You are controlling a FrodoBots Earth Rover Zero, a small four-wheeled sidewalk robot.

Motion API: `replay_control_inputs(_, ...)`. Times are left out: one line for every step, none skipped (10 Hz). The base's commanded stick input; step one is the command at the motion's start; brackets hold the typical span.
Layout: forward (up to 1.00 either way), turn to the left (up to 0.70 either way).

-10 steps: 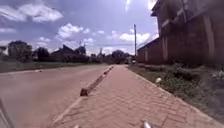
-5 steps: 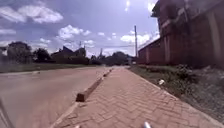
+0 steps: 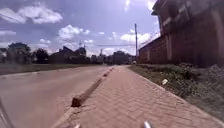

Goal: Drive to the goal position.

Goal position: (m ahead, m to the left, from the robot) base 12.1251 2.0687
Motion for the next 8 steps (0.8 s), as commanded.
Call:
replay_control_inputs(0.50,0.00)
replay_control_inputs(0.50,0.00)
replay_control_inputs(0.50,0.00)
replay_control_inputs(0.50,0.00)
replay_control_inputs(0.50,0.00)
replay_control_inputs(0.50,0.00)
replay_control_inputs(0.50,0.00)
replay_control_inputs(0.50,0.00)
